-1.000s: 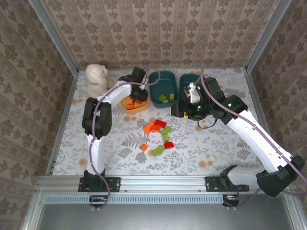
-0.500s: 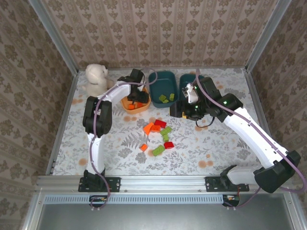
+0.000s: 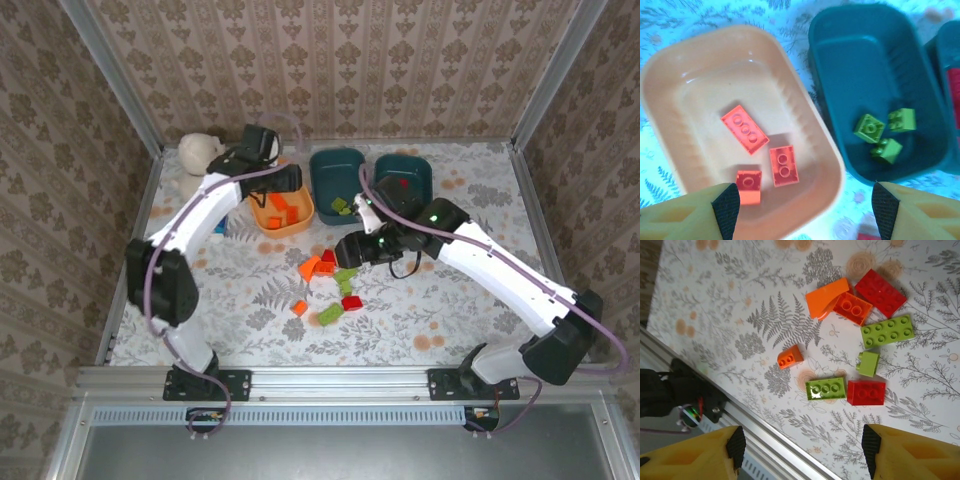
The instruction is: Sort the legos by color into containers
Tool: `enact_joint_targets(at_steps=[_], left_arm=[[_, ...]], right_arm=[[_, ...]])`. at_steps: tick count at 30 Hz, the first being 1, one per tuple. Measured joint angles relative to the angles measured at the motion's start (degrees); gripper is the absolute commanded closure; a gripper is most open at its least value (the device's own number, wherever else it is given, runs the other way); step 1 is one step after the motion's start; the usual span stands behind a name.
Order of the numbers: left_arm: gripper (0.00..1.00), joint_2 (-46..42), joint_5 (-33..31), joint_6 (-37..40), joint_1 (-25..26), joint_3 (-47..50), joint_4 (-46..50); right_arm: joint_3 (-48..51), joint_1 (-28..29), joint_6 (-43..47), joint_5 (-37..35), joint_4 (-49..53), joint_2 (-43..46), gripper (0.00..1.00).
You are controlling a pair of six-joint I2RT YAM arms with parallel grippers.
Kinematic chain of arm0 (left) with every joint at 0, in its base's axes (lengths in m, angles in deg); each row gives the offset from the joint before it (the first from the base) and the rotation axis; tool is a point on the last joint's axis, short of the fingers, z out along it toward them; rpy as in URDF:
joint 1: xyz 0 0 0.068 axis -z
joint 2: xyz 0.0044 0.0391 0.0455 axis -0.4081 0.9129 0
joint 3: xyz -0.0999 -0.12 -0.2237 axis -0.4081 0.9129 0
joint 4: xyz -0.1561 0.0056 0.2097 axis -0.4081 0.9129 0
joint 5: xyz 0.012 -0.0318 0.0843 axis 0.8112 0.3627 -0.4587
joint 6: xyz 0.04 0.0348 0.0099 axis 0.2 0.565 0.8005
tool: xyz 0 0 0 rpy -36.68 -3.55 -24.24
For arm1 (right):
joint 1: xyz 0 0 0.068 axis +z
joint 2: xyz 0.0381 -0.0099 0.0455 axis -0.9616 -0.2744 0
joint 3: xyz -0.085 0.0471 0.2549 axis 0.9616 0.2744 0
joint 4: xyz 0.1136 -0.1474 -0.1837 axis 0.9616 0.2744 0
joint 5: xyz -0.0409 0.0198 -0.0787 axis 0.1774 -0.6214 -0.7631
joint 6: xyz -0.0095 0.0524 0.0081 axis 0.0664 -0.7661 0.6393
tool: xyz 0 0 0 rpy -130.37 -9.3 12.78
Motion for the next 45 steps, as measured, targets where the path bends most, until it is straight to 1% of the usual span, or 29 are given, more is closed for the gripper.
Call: enact_joint_targets(at_steps=[4,7,12,15,19,23,27,31,35,40,45], left_arm=[[0.24,-12.6,1.1,-3.1,0.3,9.9,-3.5],[0.22,-22.0,1.9,-5.4,0.7,17.6,-4.8],[0.22,-35.7,2.1,-9.6,0.9,28.4,-4.3],[0.22,-43.0,1.6,-12.1,0.9,33.6,-2.8],[0.22,-50.7,0.1,-14.8,2.5,37.6,-0.1],[0.2,-57.1,-2.1,-16.0,2.7,38.2,2.9],[0.21,-62.0,-4.0,-16.5,2.7,38.2,5.2],[0.21,-64.1,-5.1,-16.7,2.7,38.2,7.2],[0.21,-64.2,-5.1,-17.0,2.7,38.4,7.4],[0.21,-63.2,-4.8,-17.5,2.7,39.0,7.2],[0.21,-61.7,-4.3,-17.5,2.7,39.0,6.8]], right_arm=[[1.6,2.7,-0.1,-3.1,0.1,-1.5,0.33],[2.2,3.7,-0.1,-5.0,0.6,-2.5,0.33],[1.2,3.5,0.0,-9.0,1.2,-6.5,0.37],[-0.2,3.2,0.5,-10.8,1.0,-9.9,0.38],[-1.4,3.0,2.3,-13.1,0.9,-13.5,0.38],[-2.9,2.9,3.3,-15.0,1.0,-16.4,0.38],[-3.3,2.9,2.8,-15.9,1.3,-18.7,0.39],[-3.3,3.1,1.0,-16.2,1.3,-20.0,0.4],[-2.7,3.6,-1.0,-15.0,0.7,-22.1,0.44],[-1.0,3.9,-2.7,-13.1,0.3,-25.8,0.45],[-0.7,4.0,-3.5,-12.2,-0.8,-28.4,0.52]])
